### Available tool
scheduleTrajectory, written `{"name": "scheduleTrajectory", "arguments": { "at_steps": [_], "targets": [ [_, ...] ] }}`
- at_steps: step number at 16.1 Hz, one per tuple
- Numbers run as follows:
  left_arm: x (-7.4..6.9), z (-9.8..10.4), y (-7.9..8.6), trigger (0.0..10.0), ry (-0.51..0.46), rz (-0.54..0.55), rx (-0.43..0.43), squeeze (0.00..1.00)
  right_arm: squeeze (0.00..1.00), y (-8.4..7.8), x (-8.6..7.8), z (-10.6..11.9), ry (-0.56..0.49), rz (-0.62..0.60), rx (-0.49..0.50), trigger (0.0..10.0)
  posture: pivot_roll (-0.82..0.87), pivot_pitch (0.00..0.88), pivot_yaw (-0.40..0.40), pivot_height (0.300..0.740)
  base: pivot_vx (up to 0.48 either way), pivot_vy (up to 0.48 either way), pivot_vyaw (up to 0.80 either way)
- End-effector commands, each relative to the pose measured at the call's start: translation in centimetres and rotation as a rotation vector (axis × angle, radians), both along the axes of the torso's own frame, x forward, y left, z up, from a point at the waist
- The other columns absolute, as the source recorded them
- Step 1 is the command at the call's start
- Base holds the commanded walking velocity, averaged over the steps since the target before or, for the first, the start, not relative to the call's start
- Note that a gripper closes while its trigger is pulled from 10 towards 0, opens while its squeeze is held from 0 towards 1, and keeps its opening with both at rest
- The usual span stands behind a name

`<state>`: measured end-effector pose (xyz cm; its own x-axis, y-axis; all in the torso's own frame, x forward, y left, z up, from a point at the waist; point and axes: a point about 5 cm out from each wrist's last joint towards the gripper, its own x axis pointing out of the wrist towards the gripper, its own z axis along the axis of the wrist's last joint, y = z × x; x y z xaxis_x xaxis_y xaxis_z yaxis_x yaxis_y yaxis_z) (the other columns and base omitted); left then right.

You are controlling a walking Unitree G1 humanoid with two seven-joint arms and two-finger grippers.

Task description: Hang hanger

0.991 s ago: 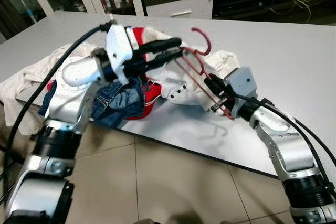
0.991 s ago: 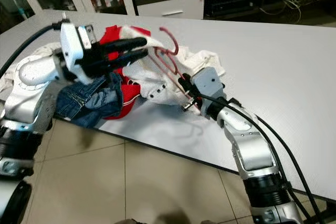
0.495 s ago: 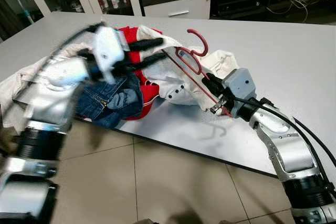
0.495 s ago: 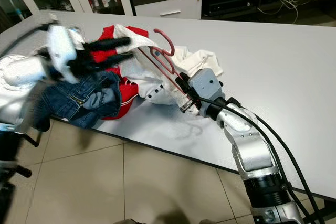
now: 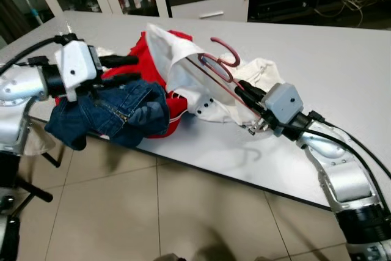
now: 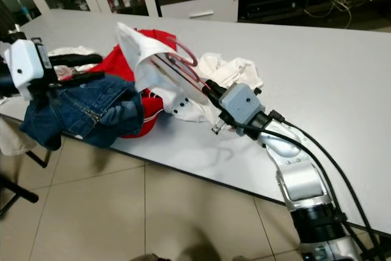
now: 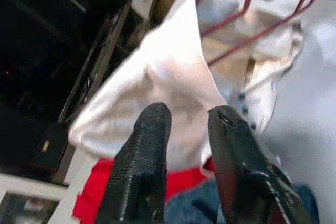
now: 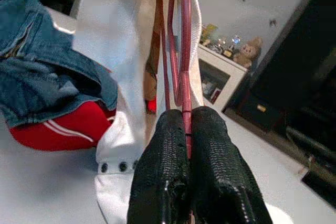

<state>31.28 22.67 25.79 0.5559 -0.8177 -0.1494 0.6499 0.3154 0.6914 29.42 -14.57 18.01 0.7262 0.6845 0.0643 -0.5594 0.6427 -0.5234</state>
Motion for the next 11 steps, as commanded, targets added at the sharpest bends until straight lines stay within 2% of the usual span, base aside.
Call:
{"name": "scheduleTrajectory", "arguments": {
  "at_steps": [1,3,4,5,6,8,10,11],
  "targets": [
    [-0.2,0.5,-0.2,10.0,-0.025,-0.022,-0.022,1.00,0.00,0.8,-0.5,-0.2,-0.029,0.058,-0.047,10.0,-0.12,0.000,0.130,0.740,0.000,0.000,0.00],
    [-0.1,0.4,-0.6,10.0,-0.075,-0.040,-0.049,1.00,0.00,1.2,-1.0,-0.8,-0.035,0.107,-0.105,10.0,-0.13,0.000,0.129,0.740,0.000,0.000,0.00],
    [-0.1,0.0,-0.8,10.0,-0.098,-0.044,-0.032,1.00,0.00,1.4,-1.2,-1.1,-0.043,0.131,-0.139,10.0,-0.13,0.000,0.129,0.740,0.000,0.000,0.00],
    [-0.1,-0.3,-0.7,10.0,-0.099,-0.043,-0.001,1.00,0.00,1.4,-1.2,-1.2,-0.045,0.137,-0.148,10.0,-0.13,0.000,0.128,0.740,0.000,0.000,0.00],
    [-0.1,-1.3,-0.2,10.0,-0.083,-0.025,0.099,1.00,0.00,1.4,-1.3,-1.2,-0.059,0.154,-0.173,10.0,-0.13,0.000,0.128,0.740,0.000,0.000,0.00],
    [-0.1,-1.9,0.1,10.0,-0.058,-0.023,0.132,1.00,0.00,1.5,-1.4,-1.1,-0.070,0.172,-0.184,10.0,-0.12,0.000,0.126,0.740,0.000,0.000,0.00],
    [-0.4,-2.2,0.0,10.0,-0.010,-0.041,0.151,0.00,0.00,1.3,-1.3,-1.0,-0.076,0.171,-0.186,10.0,-0.12,0.000,0.124,0.740,0.000,0.000,0.00],
    [-0.5,-2.0,0.2,10.0,0.005,-0.051,0.174,0.00,0.00,1.1,-1.2,-1.0,-0.078,0.169,-0.195,10.0,-0.12,0.000,0.123,0.740,0.000,0.000,0.00]
  ]
}}
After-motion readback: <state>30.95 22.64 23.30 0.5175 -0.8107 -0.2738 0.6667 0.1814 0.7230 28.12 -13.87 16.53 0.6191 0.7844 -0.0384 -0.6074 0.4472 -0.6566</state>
